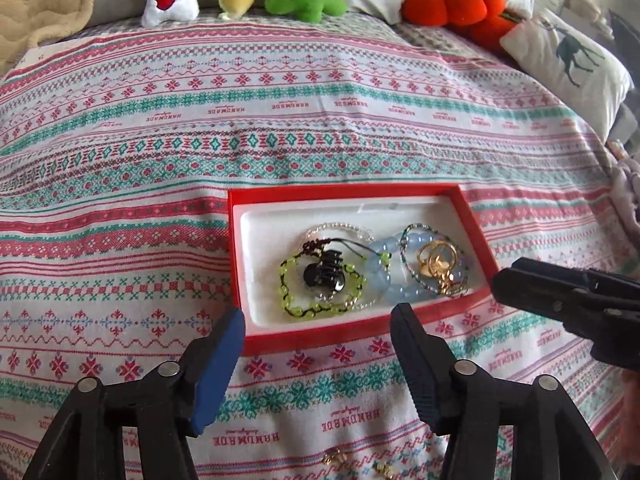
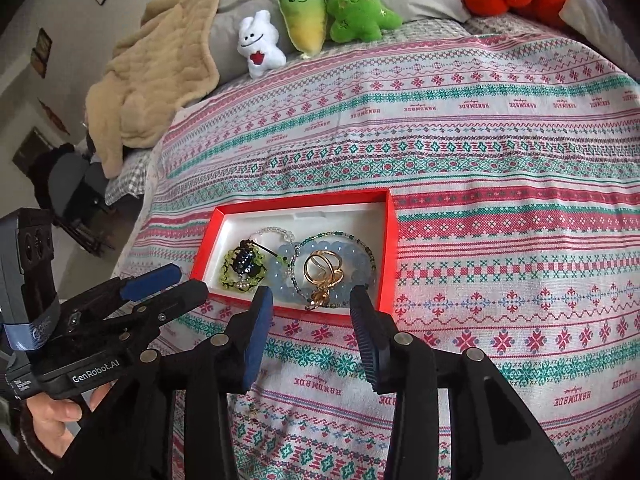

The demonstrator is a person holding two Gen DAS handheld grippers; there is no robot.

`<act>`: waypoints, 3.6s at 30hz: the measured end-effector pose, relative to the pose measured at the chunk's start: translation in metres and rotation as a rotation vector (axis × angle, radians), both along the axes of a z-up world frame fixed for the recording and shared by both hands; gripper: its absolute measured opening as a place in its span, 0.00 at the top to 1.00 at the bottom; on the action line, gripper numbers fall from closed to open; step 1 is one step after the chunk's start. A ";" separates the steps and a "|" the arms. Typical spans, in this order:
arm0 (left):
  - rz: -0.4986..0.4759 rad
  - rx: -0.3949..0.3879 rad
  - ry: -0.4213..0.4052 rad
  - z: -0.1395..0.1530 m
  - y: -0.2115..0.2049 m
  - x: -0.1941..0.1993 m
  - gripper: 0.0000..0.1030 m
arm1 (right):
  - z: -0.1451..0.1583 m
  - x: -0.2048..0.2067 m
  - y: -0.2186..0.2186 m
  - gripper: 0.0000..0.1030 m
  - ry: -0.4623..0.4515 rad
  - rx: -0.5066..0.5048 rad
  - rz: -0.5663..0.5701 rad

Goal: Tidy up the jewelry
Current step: 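Grasp a gold stud with the right tool while the left tool grasps another gold stud, then carry both gold studs into the red box and open both tools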

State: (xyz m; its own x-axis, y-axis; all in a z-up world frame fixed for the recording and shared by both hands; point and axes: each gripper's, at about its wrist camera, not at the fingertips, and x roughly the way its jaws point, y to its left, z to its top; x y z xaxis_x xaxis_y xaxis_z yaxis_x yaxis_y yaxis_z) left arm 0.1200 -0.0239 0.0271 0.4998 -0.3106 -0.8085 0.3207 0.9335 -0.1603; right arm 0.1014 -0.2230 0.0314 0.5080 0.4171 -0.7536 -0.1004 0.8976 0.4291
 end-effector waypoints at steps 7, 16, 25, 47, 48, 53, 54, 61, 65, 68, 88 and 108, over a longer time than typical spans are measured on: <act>0.011 0.100 0.026 -0.009 0.007 -0.033 0.20 | 0.001 -0.031 0.002 0.45 0.027 -0.100 0.002; -0.017 0.136 0.056 -0.020 0.016 -0.068 0.16 | -0.009 -0.072 0.012 0.44 0.056 -0.190 0.039; -0.020 0.144 0.076 -0.036 0.034 -0.089 0.16 | -0.024 -0.103 0.027 0.44 0.028 -0.310 0.113; -0.025 0.156 0.121 -0.058 0.059 -0.097 0.16 | -0.063 -0.095 0.117 0.65 0.058 -0.321 0.329; -0.024 0.155 0.121 -0.057 0.060 -0.097 0.16 | -0.064 -0.092 0.119 0.68 0.061 -0.320 0.326; -0.028 0.147 0.118 -0.056 0.058 -0.098 0.16 | -0.067 -0.079 0.122 0.77 0.067 -0.313 0.306; -0.031 0.146 0.116 -0.055 0.058 -0.099 0.16 | -0.067 -0.077 0.122 0.79 0.065 -0.312 0.302; -0.053 0.137 0.108 -0.053 0.050 -0.100 0.16 | -0.069 -0.072 0.131 0.94 0.043 -0.320 0.318; -0.083 0.100 0.103 -0.051 0.045 -0.100 0.22 | -0.065 -0.073 0.126 0.95 0.045 -0.316 0.307; -0.112 0.058 0.107 -0.050 0.039 -0.099 0.36 | -0.060 -0.075 0.117 0.95 0.039 -0.309 0.291; -0.108 0.018 0.094 -0.079 -0.007 -0.068 0.79 | -0.038 -0.093 0.052 0.95 0.041 -0.239 0.219; -0.071 0.095 0.061 -0.080 -0.033 -0.046 0.90 | -0.032 -0.089 0.041 0.95 0.037 -0.227 0.188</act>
